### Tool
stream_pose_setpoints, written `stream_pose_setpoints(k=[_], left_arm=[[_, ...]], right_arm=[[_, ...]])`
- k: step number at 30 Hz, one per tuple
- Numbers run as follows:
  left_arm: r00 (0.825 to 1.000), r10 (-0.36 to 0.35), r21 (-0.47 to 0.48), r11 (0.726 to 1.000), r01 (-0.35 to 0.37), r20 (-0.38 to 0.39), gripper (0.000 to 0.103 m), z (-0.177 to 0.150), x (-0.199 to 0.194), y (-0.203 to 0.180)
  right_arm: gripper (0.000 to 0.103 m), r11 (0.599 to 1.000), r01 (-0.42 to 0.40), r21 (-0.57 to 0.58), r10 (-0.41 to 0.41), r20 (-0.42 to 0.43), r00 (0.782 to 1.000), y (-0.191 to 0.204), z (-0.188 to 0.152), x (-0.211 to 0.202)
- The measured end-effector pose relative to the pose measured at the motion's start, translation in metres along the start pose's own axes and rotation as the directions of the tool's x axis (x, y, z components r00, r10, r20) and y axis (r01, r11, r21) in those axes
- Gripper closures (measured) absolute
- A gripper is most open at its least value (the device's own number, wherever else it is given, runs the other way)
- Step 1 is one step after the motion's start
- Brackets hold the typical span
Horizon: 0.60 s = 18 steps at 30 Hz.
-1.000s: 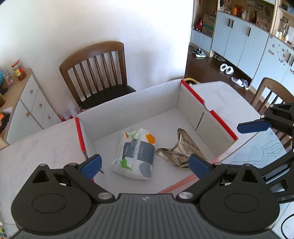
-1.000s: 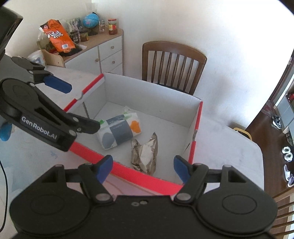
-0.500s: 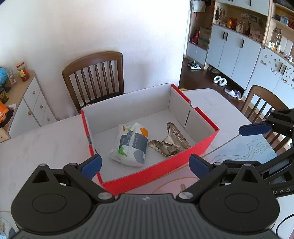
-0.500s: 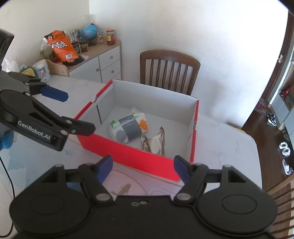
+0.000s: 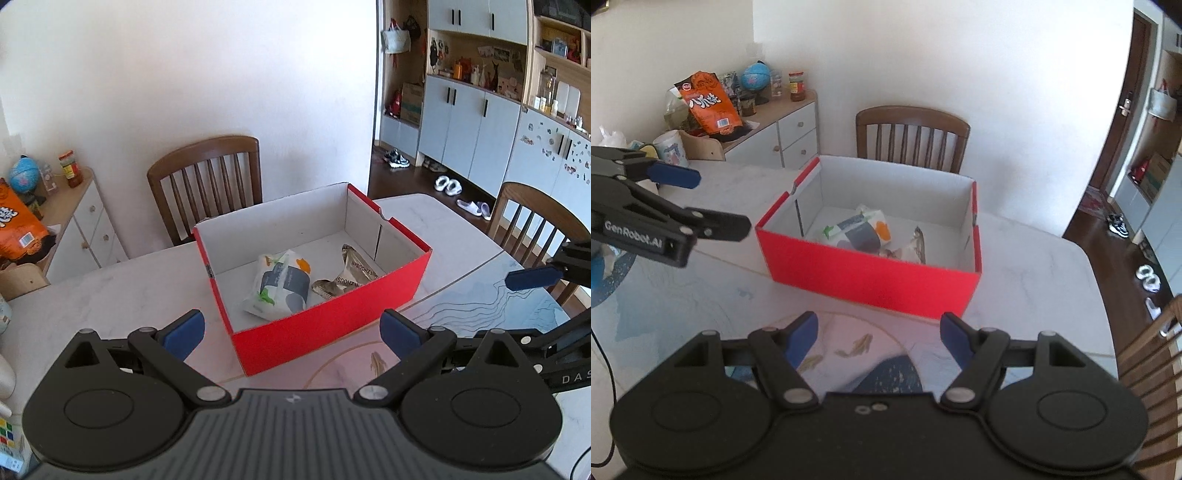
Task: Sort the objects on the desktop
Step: 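Withdraw both tools from the box back toward the remaining pile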
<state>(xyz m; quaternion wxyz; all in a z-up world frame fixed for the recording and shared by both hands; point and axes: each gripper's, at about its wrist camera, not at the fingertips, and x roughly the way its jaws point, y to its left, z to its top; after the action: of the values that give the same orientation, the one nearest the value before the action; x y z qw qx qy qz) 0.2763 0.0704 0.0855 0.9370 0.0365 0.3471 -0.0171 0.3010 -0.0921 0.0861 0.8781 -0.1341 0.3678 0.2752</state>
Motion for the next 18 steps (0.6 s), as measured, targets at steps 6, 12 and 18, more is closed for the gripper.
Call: stream_pose_setpoints(k=[6,12,18], left_arm=[[0.999,0.02,-0.004,1.0,-0.019,0.044,0.001,-0.023,-0.015,-0.004],[0.996,0.051,0.003,0.999,-0.051,0.075,0.001,-0.047,-0.026,-0.006],[0.996,0.06,-0.045,0.997,-0.057,0.073,0.001,-0.072,-0.029,0.002]], right_arm=[[0.029,0.999,0.04,0.036,-0.041,0.015,0.999,0.004,-0.024,-0.011],[0.029,0.995,0.069,0.076,-0.071,0.018,0.997,0.007,-0.052,-0.016],[0.03,0.992,0.108,0.072,-0.11,0.018,0.994,0.014,-0.072,-0.014]])
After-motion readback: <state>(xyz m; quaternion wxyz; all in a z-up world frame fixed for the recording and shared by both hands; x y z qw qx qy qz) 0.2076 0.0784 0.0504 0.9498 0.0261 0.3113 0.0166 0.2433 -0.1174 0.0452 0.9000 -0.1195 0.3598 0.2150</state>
